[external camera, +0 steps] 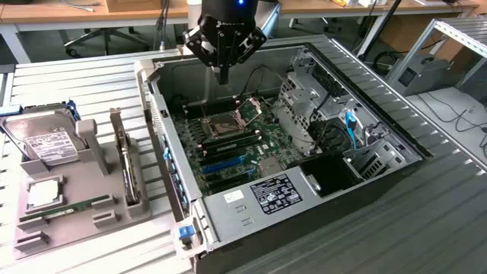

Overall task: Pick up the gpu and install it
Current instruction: 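Reach for the gpu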

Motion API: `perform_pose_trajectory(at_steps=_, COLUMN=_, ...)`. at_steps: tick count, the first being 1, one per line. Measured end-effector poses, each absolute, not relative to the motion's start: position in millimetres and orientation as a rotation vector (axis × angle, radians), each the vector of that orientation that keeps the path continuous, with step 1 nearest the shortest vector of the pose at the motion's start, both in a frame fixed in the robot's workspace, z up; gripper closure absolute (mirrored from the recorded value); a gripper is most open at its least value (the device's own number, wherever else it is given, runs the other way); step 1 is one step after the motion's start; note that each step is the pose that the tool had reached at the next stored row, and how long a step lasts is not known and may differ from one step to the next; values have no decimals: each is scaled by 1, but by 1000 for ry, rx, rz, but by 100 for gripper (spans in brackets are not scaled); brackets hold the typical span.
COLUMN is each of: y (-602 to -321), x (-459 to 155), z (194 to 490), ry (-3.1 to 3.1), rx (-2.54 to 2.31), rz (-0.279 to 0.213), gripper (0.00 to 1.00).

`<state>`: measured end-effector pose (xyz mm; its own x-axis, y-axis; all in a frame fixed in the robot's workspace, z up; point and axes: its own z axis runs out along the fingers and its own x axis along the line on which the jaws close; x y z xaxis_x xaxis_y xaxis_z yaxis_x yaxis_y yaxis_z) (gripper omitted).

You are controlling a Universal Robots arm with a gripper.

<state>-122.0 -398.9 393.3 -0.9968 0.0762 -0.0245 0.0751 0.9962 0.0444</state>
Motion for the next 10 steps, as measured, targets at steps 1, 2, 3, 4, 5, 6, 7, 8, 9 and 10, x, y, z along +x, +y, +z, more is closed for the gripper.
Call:
perform_pose_trajectory(at_steps=1, y=-399, x=-122, z=393, ry=3113, rx=118, rz=68, gripper=89)
perform_pose_trajectory(at_steps=2, y=-399, x=-122, z=393, ry=3112, rx=118, rz=68, gripper=89)
perform_pose_trajectory(at_steps=3, y=-399, x=-122, z=393, ry=3113, rx=118, rz=68, gripper=89)
perform_pose_trajectory(at_steps=4, y=-399, x=-122, z=393, ry=3112, rx=118, rz=68, gripper=89)
perform_pose_trajectory(at_steps=5, y=-399, x=-122, z=393, ry=3113, rx=118, rz=68, gripper=89)
perform_pose_trajectory(at_steps=6, y=-399, x=-122, z=393, ry=3113, rx=118, rz=68, gripper=89)
perform_pose_trajectory(at_steps=7, y=-399, x=-122, z=393, ry=3112, rx=118, rz=68, gripper=89)
perform_pose_trajectory(at_steps=8, y=-399, x=-122, z=393, ry=3113, rx=118, rz=68, gripper=89)
perform_pose_trajectory(at_steps=9, y=-399, x=-122, z=393, ry=3112, rx=118, rz=68, gripper=89)
perform_pose_trajectory(at_steps=10, y=-399, x=-123, z=393, ry=3112, rx=118, rz=68, gripper=89)
